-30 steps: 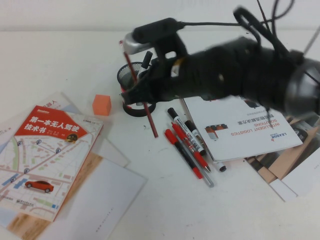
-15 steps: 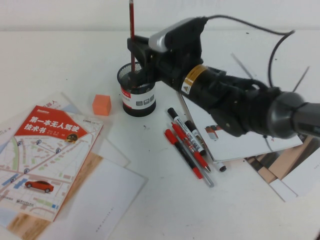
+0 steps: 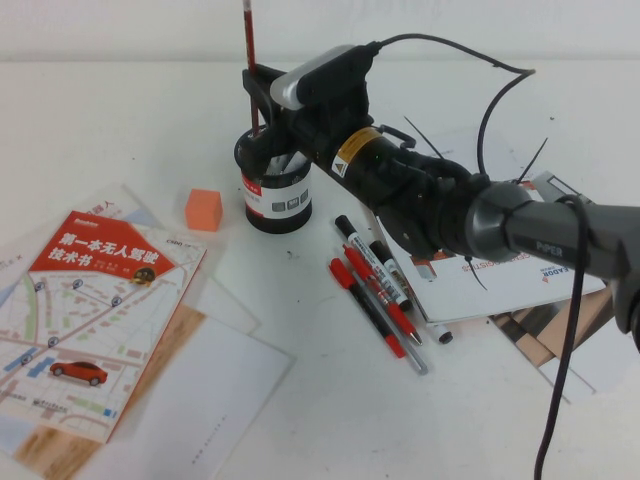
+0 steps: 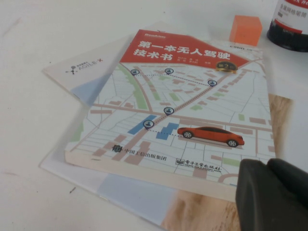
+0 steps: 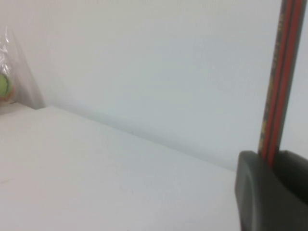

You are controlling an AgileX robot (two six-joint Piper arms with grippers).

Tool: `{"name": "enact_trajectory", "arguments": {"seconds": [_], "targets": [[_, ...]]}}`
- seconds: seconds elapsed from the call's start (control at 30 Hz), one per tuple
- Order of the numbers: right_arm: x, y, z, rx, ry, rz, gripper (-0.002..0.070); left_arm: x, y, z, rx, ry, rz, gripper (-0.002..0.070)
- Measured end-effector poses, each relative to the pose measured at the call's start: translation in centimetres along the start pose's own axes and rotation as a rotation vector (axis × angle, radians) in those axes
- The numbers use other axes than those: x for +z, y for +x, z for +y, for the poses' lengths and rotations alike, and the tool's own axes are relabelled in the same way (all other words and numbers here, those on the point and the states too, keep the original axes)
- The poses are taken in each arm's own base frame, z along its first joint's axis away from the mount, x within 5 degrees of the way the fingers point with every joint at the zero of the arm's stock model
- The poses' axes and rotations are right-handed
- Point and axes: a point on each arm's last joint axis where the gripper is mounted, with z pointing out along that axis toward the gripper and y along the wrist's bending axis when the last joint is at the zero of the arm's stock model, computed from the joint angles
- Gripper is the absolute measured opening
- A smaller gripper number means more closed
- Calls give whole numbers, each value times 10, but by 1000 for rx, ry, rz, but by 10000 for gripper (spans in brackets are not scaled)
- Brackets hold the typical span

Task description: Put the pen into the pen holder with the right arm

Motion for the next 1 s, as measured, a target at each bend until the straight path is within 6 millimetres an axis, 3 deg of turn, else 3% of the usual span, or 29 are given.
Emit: {"name": "enact_trajectory", "arguments": {"seconds": [0.17,0.33,0.43,0.5,0.6,0.67,0.77,0.87,1.0], "targets": [[1,3,-3,-1,12,31,89,0,0,0,0,0,0,-1],[1,4,-3,26,13,35,348,0,0,0,0,0,0,-1],[1,6,-4,120,21,56,405,0,0,0,0,0,0,-1],[0,3,-4,158,26,85,353,0,0,0,0,0,0,-1],[-5,-13,-1,142,14,120,144,0,0,0,0,0,0,-1],[-12,-31,0,123,10,123,51,0,0,0,0,0,0,-1],[-33,-59,5,107,8,119,1,0,0,0,0,0,0,-1],[-71,-97,11,72,11,106,-13,0,0,0,0,0,0,-1],[-127,-110,21,20,13,142,-17,0,0,0,0,0,0,-1]]}}
